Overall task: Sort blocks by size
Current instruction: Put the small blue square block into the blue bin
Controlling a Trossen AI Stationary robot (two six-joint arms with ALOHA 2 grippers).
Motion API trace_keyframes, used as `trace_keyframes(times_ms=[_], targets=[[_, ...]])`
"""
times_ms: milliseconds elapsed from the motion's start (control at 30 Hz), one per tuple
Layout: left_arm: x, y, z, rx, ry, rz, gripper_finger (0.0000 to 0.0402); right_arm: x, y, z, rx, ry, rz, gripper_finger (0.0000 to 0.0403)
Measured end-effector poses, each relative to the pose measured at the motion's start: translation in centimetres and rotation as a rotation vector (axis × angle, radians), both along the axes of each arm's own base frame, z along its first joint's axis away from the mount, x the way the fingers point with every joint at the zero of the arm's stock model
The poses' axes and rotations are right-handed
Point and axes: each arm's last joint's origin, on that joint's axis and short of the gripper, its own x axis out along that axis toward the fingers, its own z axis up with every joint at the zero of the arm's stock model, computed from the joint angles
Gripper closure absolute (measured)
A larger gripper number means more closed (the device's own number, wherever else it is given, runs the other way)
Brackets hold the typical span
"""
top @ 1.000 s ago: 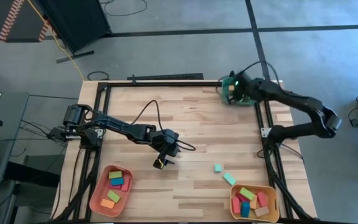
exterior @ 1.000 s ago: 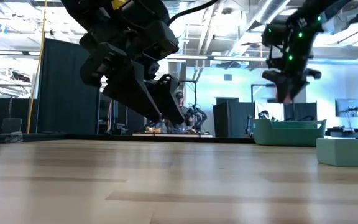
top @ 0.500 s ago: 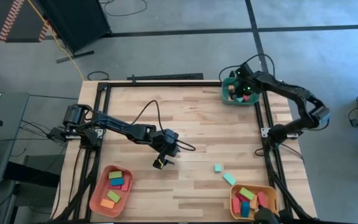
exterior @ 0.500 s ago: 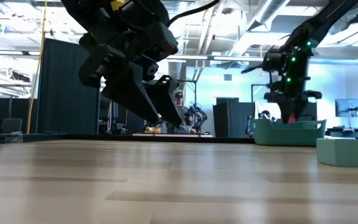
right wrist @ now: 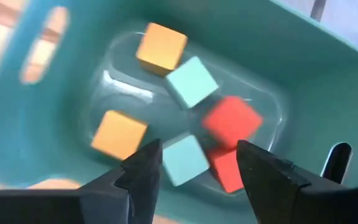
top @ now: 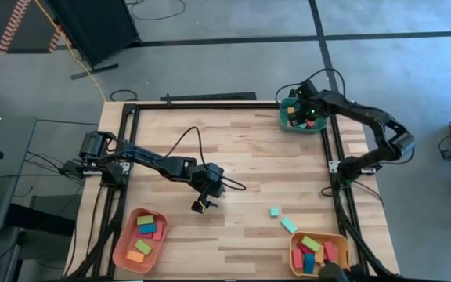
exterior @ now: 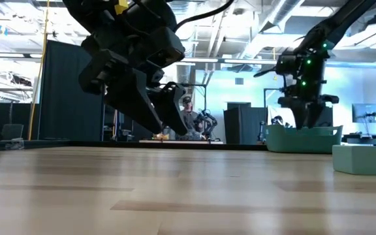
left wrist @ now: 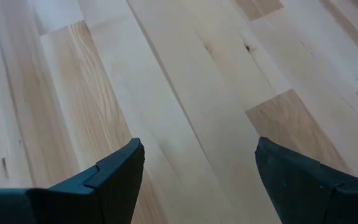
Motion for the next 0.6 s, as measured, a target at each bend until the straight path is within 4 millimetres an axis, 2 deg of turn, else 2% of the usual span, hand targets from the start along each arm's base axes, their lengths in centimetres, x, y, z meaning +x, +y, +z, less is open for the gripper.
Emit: trace_keyframes(times_ms=[300, 600], targets=[[0.2, 0.0, 0.2, -0.004, -0.028, 0.003, 0.0109, 1.2, 3.4, 2.4, -0.031, -0.026, 0.121, 0.0168], [-0.2, -0.3, -0.1, -0.021, 0.026, 0.015, 0.0109, 3.2, 9.3, 4.1, -0.011, -0.053, 0.318, 0.0168]])
